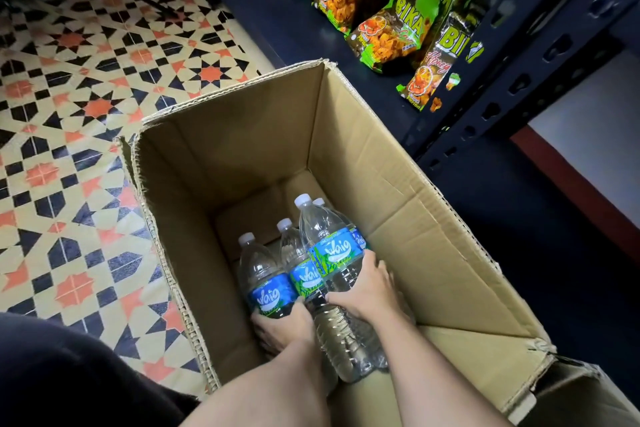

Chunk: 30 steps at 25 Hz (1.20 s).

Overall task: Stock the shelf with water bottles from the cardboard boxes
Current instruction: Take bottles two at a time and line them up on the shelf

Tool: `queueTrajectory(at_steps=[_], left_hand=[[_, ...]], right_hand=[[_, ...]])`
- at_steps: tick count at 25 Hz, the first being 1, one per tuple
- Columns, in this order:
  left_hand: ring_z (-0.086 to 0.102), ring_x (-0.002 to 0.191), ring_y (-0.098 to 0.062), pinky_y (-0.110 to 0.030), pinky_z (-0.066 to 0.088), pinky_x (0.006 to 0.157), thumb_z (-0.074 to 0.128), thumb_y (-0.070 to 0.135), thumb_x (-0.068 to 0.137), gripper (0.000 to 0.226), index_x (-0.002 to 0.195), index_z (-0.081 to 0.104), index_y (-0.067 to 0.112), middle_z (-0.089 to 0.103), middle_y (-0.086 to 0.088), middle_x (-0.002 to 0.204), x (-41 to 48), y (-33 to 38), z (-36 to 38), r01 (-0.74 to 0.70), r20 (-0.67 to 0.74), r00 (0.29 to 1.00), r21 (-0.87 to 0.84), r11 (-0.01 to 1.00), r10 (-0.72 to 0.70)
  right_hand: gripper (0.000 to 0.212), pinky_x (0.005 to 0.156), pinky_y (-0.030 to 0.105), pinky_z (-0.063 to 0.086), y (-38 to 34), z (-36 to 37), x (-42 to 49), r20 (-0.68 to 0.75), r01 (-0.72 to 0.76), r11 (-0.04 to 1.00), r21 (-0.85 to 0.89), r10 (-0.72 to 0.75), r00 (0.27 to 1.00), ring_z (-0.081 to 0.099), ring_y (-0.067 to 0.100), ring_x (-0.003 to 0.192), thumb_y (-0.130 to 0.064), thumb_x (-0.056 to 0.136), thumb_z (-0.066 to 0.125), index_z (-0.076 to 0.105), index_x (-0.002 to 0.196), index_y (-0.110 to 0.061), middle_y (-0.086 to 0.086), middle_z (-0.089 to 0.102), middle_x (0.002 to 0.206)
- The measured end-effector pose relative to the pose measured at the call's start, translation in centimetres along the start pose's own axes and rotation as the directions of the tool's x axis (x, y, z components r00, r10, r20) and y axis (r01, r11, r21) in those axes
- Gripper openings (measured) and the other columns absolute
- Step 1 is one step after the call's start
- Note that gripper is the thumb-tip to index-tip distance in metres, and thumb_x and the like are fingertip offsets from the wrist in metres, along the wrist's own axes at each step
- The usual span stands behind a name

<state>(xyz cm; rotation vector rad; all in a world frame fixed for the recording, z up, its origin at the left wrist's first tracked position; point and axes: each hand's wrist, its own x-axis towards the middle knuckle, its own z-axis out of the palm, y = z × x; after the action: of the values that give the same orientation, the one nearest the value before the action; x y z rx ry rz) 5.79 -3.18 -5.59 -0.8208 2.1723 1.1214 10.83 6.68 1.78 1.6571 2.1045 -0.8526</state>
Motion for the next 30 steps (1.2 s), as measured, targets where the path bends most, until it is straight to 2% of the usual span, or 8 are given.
queueTrajectory(at_steps=[3, 6, 9, 12, 18, 21, 26, 30], left_hand=[[0.051, 0.123, -0.039, -0.046, 0.037, 0.109, 0.089, 0.025, 0.063, 0.078, 0.124, 0.042, 0.014, 0.055, -0.021, 0.13, 1.2, 0.4, 0.2, 0.079, 0.029, 0.996, -0.016, 0.997, -0.079], [0.056, 0.117, -0.04, -0.045, 0.043, 0.104, 0.09, 0.028, 0.063, 0.081, 0.125, 0.04, 0.012, 0.057, -0.022, 0.125, 1.7, 0.6, -0.1, 0.085, 0.037, 0.996, 0.029, 0.996, -0.087], [0.064, 0.105, -0.035, -0.039, 0.05, 0.096, 0.093, 0.023, 0.061, 0.082, 0.13, 0.05, 0.012, 0.065, -0.018, 0.117, 2.4, 0.5, -0.6, 0.077, 0.067, 0.995, 0.009, 0.997, -0.078], [0.066, 0.09, -0.029, -0.037, 0.054, 0.087, 0.093, 0.012, 0.06, 0.068, 0.118, 0.057, 0.003, 0.067, -0.019, 0.108, 2.9, 0.7, -0.5, 0.136, 0.102, 0.987, -0.072, 0.988, -0.128], [0.05, 0.131, -0.039, -0.047, 0.043, 0.109, 0.084, 0.021, 0.075, 0.094, 0.149, 0.028, 0.004, 0.044, -0.023, 0.147, 3.5, 1.1, -0.3, 0.098, 0.234, 0.966, 0.05, 0.994, -0.107], [0.056, 0.122, -0.041, -0.042, 0.046, 0.101, 0.091, 0.028, 0.066, 0.086, 0.134, 0.044, 0.002, 0.054, -0.025, 0.133, 3.0, 1.3, -0.7, 0.056, 0.075, 0.995, 0.177, 0.983, -0.07], [0.06, 0.116, -0.042, -0.045, 0.049, 0.099, 0.097, 0.017, 0.054, 0.076, 0.116, 0.056, 0.002, 0.061, -0.026, 0.123, 0.3, 3.5, -1.1, 0.045, -0.05, 0.998, 0.098, 0.994, -0.04], [0.059, 0.111, -0.043, -0.048, 0.046, 0.091, 0.096, 0.02, 0.055, 0.072, 0.113, 0.058, 0.003, 0.064, -0.026, 0.115, -3.1, 5.6, -1.9, -0.179, -0.099, 0.977, 0.085, 0.98, 0.187]], right_hand=[[0.1, 0.104, 0.035, 0.037, 0.1, 0.0, 0.3, -0.003, 0.011, 1.0, 0.021, -0.011, 1.0, 0.042, 0.03, 0.132, -0.05, 0.062, 0.086, 0.031, 0.139, -0.018, 0.011, 0.045, 0.138], [0.105, 0.103, 0.034, 0.039, -0.1, 0.2, 0.2, -0.016, 0.014, 1.0, -0.009, -0.014, 1.0, 0.046, 0.029, 0.131, -0.054, 0.059, 0.087, 0.03, 0.139, -0.019, 0.01, 0.047, 0.138], [0.105, 0.103, 0.033, 0.039, 0.0, 0.3, 0.3, -0.039, 0.009, 1.0, -0.019, -0.01, 0.999, 0.048, 0.029, 0.13, -0.055, 0.059, 0.087, 0.03, 0.139, -0.019, 0.009, 0.048, 0.139], [0.105, 0.106, 0.033, 0.036, 0.1, 0.2, 0.6, -0.031, 0.024, 1.0, -0.007, -0.024, 0.999, 0.046, 0.029, 0.131, -0.053, 0.059, 0.087, 0.031, 0.141, -0.018, 0.008, 0.046, 0.141], [0.1, 0.1, 0.033, 0.041, 0.1, 0.6, 0.8, -0.05, 0.009, 1.0, -0.013, -0.009, 0.999, 0.049, 0.028, 0.129, -0.05, 0.061, 0.087, 0.034, 0.138, -0.017, 0.008, 0.049, 0.138], [0.094, 0.095, 0.035, 0.046, -0.1, 0.5, 0.8, -0.065, -0.028, 0.999, -0.015, 0.027, 0.997, 0.052, 0.027, 0.126, -0.047, 0.06, 0.088, 0.038, 0.135, -0.019, 0.007, 0.052, 0.135], [0.091, 0.099, 0.032, 0.045, -0.3, 0.0, 0.4, -0.087, -0.015, 0.994, 0.111, 0.025, 0.996, 0.051, 0.024, 0.126, -0.041, 0.054, 0.092, 0.048, 0.129, -0.017, 0.006, 0.055, 0.132], [0.079, 0.095, 0.028, 0.042, -0.8, -2.7, -1.6, -0.18, 0.036, 0.981, 0.193, -0.001, 0.984, 0.054, 0.023, 0.119, -0.04, 0.055, 0.09, 0.053, 0.121, -0.018, 0.005, 0.059, 0.124]])
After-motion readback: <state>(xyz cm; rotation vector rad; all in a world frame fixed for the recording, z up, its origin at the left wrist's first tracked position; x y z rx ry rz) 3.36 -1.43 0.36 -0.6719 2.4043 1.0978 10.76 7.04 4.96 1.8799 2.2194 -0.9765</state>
